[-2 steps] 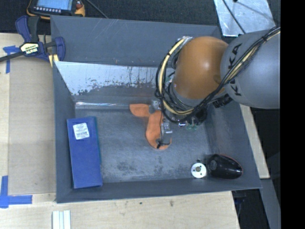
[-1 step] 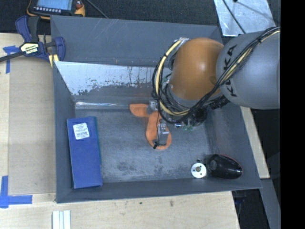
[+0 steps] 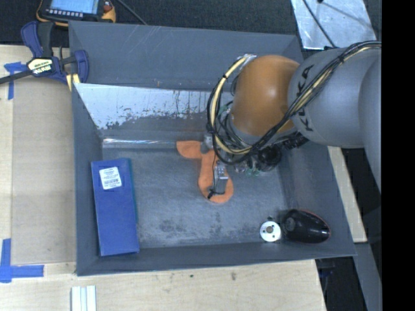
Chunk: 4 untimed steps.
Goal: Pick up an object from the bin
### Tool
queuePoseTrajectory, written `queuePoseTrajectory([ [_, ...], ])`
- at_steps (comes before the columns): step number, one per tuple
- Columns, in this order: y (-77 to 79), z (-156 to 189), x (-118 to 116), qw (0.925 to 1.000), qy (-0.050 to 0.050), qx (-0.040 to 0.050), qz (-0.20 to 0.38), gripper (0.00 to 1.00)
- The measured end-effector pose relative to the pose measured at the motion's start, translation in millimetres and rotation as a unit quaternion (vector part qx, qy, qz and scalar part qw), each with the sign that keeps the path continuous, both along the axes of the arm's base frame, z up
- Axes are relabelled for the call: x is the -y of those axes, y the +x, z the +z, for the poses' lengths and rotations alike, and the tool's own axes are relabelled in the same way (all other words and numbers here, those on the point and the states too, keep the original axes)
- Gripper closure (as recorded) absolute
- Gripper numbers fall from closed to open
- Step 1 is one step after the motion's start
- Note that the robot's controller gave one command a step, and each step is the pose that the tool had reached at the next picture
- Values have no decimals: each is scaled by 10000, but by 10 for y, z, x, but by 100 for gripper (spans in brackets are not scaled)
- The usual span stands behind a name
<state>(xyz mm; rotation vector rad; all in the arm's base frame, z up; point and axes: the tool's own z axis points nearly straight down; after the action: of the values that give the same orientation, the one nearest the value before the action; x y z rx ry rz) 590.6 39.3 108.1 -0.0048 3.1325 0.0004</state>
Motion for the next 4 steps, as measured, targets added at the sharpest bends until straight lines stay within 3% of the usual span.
queuePoseTrajectory([
  [1, -15, -359, 85, 9986, 5, -33, -521, 0],
  [2, 267, -375, 129, 9994, 2, -41, -330, 0],
  [4, -14, -372, 451, 9959, 3, -24, -908, 0],
])
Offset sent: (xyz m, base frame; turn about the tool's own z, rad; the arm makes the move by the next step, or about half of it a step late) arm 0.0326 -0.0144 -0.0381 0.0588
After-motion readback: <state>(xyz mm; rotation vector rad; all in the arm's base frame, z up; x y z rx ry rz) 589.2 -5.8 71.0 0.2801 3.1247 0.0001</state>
